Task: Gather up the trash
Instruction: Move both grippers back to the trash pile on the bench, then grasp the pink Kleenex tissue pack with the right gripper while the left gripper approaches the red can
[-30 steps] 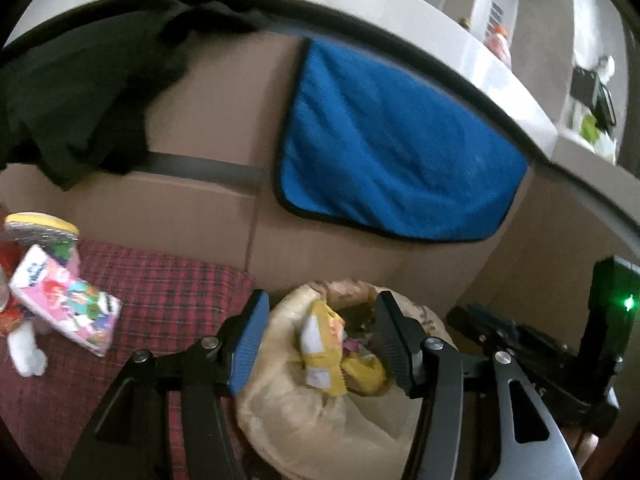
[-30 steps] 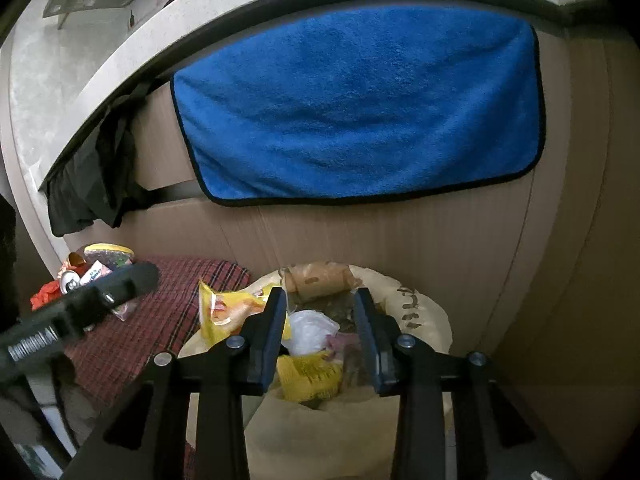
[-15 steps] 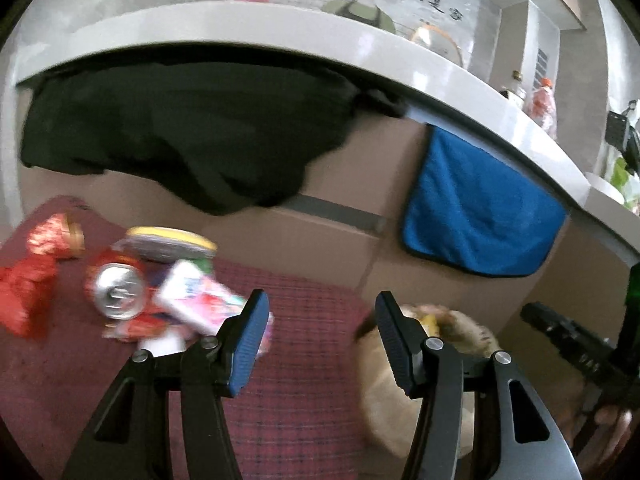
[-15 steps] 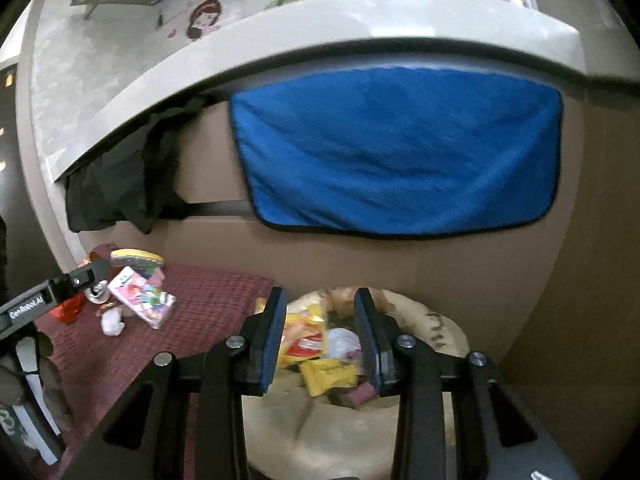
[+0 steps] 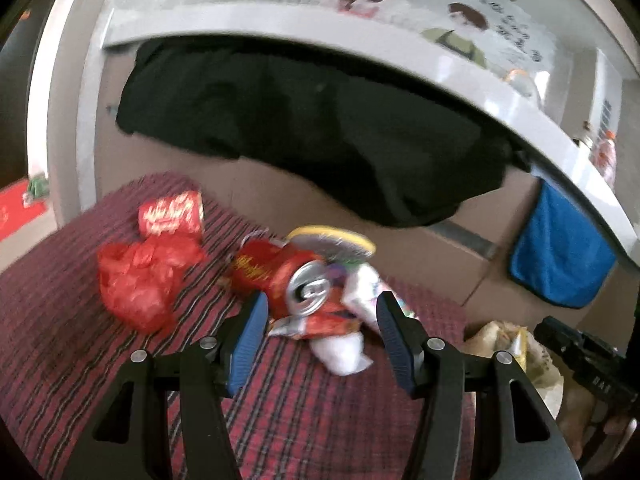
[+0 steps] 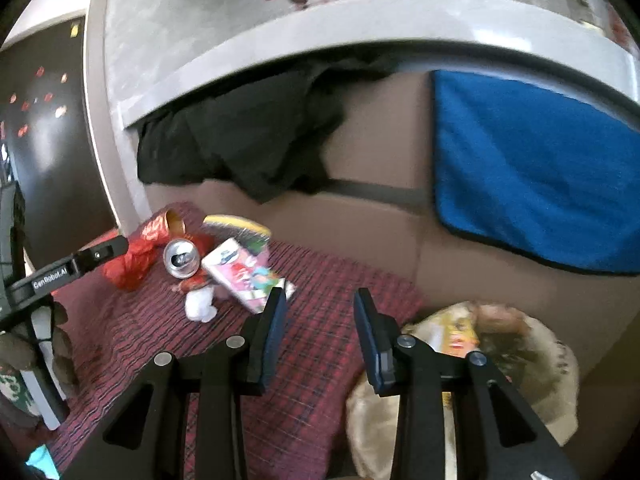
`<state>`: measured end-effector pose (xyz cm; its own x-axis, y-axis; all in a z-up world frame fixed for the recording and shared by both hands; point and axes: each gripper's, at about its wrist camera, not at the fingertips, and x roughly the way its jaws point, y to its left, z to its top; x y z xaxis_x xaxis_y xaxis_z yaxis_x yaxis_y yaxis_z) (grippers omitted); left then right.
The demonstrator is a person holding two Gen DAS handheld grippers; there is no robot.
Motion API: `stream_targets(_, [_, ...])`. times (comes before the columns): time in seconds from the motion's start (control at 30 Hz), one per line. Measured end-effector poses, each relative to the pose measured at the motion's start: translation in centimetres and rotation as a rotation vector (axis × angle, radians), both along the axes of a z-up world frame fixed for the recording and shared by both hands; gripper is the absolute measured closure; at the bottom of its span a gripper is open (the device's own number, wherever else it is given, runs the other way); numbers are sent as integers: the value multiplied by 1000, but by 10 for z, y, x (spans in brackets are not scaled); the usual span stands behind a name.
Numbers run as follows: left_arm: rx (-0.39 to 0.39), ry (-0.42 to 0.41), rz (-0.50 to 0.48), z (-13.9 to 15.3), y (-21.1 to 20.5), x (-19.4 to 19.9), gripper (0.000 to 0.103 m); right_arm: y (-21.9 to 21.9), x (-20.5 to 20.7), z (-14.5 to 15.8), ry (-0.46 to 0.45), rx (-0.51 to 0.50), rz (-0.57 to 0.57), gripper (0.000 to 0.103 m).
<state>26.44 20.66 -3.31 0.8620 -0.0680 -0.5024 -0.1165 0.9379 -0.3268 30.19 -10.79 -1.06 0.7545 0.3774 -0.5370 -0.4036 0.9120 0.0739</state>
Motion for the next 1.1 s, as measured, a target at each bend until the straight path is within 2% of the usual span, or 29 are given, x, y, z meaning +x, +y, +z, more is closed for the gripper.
stream_targets(0.13, [-23, 49, -30, -17, 3, 17, 46, 22, 7, -13, 21, -20, 24, 70])
stream_targets(0.27, [-42, 77, -39, -27, 4, 44, 46, 23, 18, -24, 45, -24, 13, 70])
stream_targets(0.5, [41, 95, 1, -29, 2, 94, 45, 19, 36, -46, 110, 0, -6, 70])
stream_targets(0.67, [78, 146, 5, -43, 7, 121, 44, 24, 44, -56, 132, -2, 2, 70])
stream_targets(0.97, [81, 175, -11, -52, 33, 81, 44, 59, 61, -50, 112, -37, 110, 70])
stream_targets(1.1, [36, 159, -17, -49, 52, 55, 44, 79, 89, -47, 143, 22, 176, 70])
